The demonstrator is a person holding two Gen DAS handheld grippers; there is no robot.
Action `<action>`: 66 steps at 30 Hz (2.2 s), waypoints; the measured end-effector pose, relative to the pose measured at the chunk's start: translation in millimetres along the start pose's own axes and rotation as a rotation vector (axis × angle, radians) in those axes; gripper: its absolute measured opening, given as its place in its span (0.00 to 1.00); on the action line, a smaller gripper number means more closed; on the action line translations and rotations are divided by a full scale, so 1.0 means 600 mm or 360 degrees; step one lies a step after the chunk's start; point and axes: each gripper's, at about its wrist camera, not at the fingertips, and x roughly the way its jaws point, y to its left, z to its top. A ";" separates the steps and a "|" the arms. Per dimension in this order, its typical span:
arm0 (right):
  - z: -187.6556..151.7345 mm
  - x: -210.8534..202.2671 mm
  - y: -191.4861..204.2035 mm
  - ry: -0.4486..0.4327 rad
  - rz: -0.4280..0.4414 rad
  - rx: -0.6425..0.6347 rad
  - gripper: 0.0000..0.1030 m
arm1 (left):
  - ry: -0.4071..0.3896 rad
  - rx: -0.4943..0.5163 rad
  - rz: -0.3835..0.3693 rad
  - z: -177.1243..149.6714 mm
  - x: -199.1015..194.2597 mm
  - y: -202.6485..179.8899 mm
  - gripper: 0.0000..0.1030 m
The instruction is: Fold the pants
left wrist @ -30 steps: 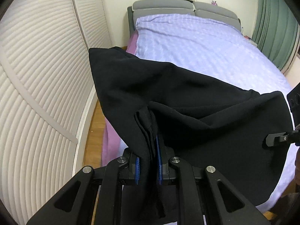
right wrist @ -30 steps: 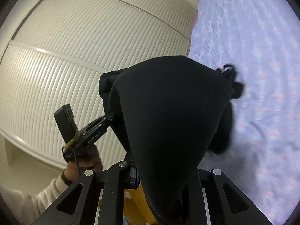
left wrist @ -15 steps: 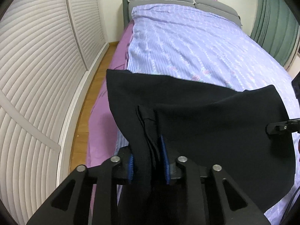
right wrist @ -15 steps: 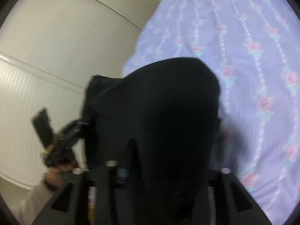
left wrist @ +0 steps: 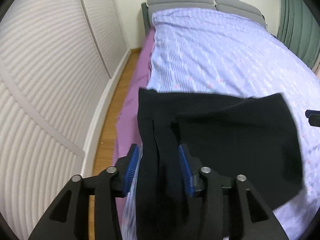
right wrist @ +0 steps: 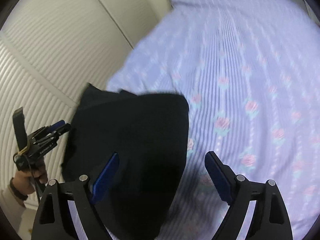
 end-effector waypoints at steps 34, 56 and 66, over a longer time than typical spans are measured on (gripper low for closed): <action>-0.192 -1.098 -0.354 -0.0502 -0.0419 -0.0277 0.86 | -0.0376 -0.0372 0.0072 0.028 -0.856 -0.894 0.87; -0.393 -1.223 -0.350 -0.0597 -0.0886 0.0056 0.86 | -0.0285 -0.0144 -0.0026 -0.065 -0.903 -0.946 0.87; -0.381 -1.225 -0.347 -0.0667 -0.0888 0.0072 0.86 | -0.0342 -0.0170 -0.0018 -0.070 -0.910 -0.942 0.87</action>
